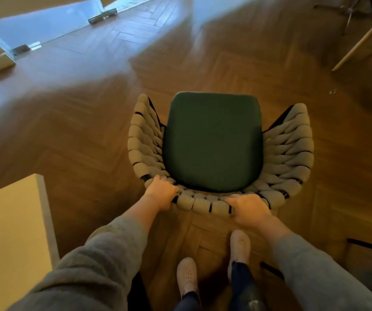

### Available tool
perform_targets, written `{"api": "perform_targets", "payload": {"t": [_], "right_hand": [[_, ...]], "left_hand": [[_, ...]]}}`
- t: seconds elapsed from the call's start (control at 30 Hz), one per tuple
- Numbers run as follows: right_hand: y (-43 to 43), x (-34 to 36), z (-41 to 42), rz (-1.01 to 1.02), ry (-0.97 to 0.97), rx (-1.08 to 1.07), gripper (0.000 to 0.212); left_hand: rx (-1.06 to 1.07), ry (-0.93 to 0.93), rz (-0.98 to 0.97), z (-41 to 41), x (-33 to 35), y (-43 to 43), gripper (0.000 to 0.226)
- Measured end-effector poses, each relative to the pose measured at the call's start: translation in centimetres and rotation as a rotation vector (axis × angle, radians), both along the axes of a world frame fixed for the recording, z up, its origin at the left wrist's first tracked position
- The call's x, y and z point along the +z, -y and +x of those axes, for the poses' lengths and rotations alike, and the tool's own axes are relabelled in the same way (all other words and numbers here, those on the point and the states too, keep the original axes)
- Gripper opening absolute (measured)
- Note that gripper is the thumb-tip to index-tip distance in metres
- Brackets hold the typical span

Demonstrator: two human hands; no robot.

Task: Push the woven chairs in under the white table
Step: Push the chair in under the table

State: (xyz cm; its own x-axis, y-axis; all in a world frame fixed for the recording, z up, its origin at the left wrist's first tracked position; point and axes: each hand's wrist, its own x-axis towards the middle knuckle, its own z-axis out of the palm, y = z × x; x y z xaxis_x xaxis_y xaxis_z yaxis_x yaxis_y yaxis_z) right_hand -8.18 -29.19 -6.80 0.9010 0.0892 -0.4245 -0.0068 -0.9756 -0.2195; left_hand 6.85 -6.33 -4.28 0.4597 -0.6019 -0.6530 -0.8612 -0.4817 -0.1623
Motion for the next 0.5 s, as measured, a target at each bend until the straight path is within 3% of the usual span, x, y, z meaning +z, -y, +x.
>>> {"api": "perform_targets", "payload": {"t": [0.5], "right_hand": [[17.4,1.0,13.2,0.030,-0.019,0.247,0.032]], "left_hand": [[0.269,0.033,-0.103,5.3,0.3,13.9,0.029]]}}
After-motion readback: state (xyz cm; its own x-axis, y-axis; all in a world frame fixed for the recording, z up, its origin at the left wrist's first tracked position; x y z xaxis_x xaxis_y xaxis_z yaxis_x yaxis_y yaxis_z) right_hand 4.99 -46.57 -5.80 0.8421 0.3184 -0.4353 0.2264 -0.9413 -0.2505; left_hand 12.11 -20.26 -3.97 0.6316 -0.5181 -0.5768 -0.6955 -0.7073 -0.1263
